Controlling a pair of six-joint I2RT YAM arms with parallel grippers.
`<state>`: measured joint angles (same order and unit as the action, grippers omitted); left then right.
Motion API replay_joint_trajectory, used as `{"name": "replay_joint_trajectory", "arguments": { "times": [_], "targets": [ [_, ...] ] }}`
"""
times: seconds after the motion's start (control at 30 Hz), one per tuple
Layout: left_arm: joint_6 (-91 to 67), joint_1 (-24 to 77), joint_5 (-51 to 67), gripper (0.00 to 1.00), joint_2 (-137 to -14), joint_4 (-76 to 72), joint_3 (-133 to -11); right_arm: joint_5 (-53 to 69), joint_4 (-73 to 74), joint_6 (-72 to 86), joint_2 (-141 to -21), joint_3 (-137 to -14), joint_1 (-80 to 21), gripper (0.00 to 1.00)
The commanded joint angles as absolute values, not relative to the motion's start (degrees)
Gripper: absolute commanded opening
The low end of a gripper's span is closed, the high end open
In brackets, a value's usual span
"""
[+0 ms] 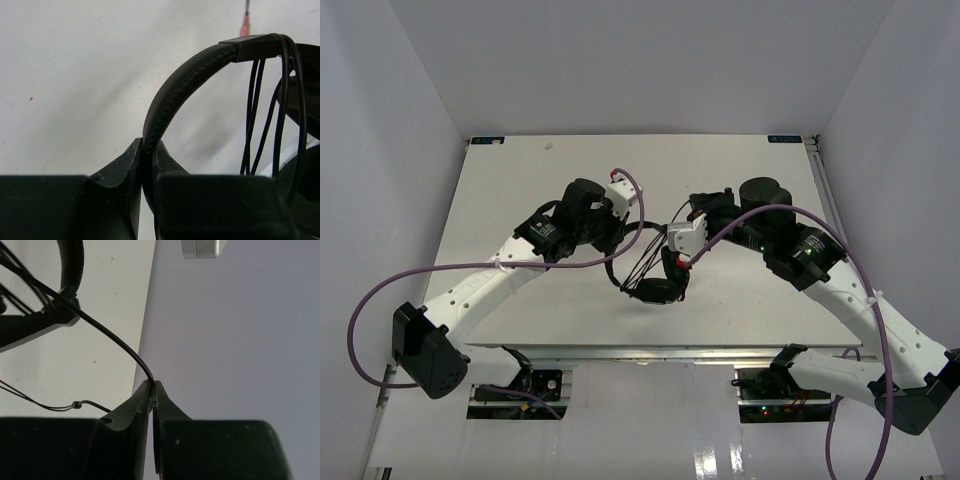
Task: Wrap the headphones
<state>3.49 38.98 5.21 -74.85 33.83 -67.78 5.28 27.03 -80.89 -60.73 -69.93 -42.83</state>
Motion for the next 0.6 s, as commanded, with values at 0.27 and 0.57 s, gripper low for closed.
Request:
{"name": "replay_joint_trajectory", "arguments": {
  "times": [0.27, 0.57],
  "targets": [
    [3.2, 43.0, 14.3, 0.00, -71.8, 31.7, -67.8, 7.6, 20.1, -75.5, -63.9, -70.8, -41.0, 0.08],
    [-0.7, 43.0, 12.3, 0.00, -67.3, 30.7, -68.4, 20.0, 22.6, -63.6, -60.8, -67.7, -32.2, 0.08]
  ]
}}
